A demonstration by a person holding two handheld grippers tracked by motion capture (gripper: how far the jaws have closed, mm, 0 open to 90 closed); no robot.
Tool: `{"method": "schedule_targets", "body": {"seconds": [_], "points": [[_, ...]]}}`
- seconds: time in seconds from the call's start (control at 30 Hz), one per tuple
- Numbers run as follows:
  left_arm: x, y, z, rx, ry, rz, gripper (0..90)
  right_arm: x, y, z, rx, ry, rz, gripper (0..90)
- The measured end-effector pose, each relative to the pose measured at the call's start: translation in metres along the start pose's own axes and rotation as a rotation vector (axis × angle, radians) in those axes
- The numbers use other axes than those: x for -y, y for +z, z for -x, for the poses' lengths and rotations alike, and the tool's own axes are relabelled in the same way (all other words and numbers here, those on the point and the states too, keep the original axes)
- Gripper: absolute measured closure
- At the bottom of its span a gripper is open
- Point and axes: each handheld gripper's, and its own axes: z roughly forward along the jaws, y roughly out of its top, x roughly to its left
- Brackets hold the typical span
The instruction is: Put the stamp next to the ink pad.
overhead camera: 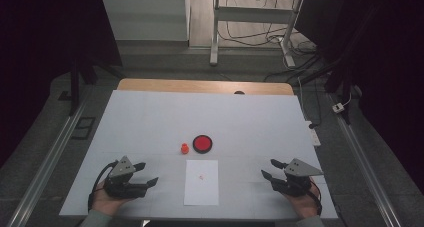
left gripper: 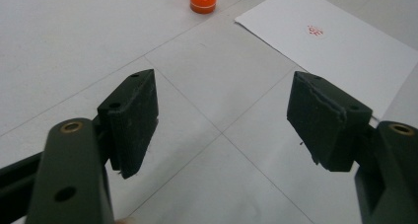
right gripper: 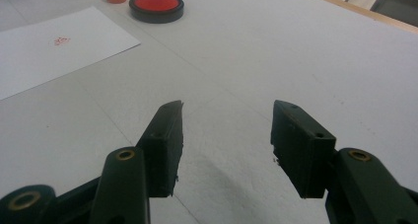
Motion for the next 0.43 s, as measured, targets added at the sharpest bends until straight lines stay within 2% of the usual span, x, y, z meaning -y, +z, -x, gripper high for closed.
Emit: {"method": "schedule_targets", "body": {"seconds": [0.43], "points": [[-0.0001, 0.0005, -0.0001, -0.004, -0.002, -0.005, 27.1, 0.0002, -0.0004, 0.0004, 0.001, 0.001, 0.001, 45.3]]}}
